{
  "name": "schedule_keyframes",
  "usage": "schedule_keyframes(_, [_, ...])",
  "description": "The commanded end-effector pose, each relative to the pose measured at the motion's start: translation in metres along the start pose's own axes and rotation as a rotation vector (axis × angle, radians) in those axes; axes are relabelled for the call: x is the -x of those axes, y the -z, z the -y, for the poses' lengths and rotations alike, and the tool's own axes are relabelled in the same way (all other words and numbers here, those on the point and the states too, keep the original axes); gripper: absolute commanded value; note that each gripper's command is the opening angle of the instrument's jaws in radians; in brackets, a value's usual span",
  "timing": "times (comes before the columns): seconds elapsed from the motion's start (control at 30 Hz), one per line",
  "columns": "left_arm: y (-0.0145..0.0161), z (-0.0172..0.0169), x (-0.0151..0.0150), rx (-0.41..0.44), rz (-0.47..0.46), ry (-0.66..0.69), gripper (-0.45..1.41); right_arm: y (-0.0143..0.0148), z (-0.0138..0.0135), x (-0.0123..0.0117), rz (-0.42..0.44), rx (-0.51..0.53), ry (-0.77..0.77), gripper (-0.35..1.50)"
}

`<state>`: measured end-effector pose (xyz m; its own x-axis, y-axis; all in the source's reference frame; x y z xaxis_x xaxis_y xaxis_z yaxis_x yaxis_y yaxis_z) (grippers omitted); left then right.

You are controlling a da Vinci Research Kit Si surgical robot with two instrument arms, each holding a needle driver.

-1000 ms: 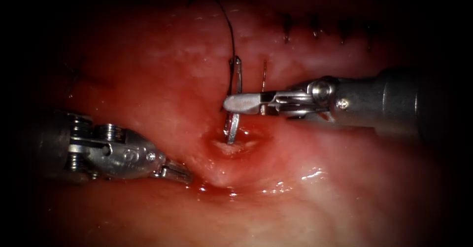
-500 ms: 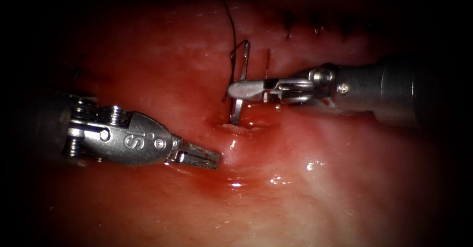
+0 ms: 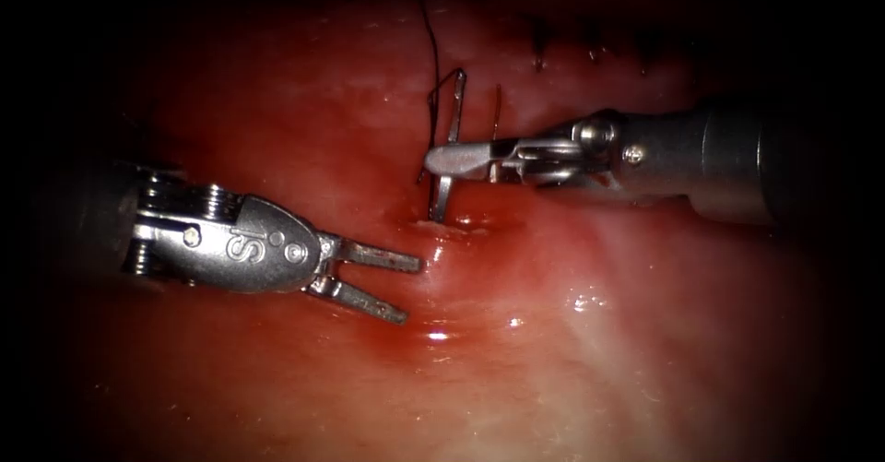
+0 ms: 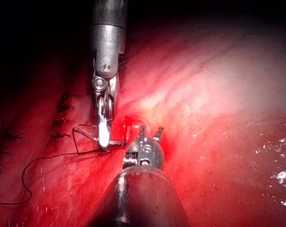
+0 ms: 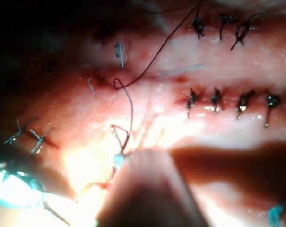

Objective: Wound Closure

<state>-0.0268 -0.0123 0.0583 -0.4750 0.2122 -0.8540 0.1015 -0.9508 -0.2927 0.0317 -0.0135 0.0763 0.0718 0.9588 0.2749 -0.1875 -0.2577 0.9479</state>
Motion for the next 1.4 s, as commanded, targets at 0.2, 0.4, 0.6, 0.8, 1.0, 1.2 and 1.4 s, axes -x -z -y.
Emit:
schedule_keyframes(0.2, [-0.0019,0.0001,0.0005,0.018,-0.015,-0.021,0.15,-0.0008,-0.0003,-0.0001,0.001,-0.001,0.003,-0.35])
schedule_keyframes(0.4, [-0.0023,0.0007,0.0006,-0.016,-0.034,-0.014,-0.16,-0.0008,-0.0003,0.0000,0.000,-0.003,0.004,-0.35])
schedule_keyframes(0.6, [-0.0029,0.0015,0.0025,-0.061,-0.009,-0.003,-0.42,-0.0010,-0.0003,0.0002,0.004,-0.011,0.004,-0.35])
schedule_keyframes(0.8, [-0.0033,0.0020,0.0041,-0.076,-0.004,-0.003,-0.01,-0.0013,-0.0005,0.0007,0.022,-0.016,0.009,-0.35])
schedule_keyframes(1.0, [-0.0028,0.0018,0.0027,-0.070,-0.016,0.014,0.20,-0.0014,-0.0009,0.0006,0.020,-0.015,0.011,-0.35])
schedule_keyframes(1.2, [-0.0022,0.0022,0.0015,-0.081,-0.061,-0.001,0.25,-0.0014,-0.0009,0.0006,0.020,-0.015,0.011,-0.35])
schedule_keyframes(1.4, [-0.0022,0.0029,0.0017,-0.102,-0.087,-0.001,0.09,-0.0013,-0.0009,0.0006,0.021,-0.015,0.012,-0.35])
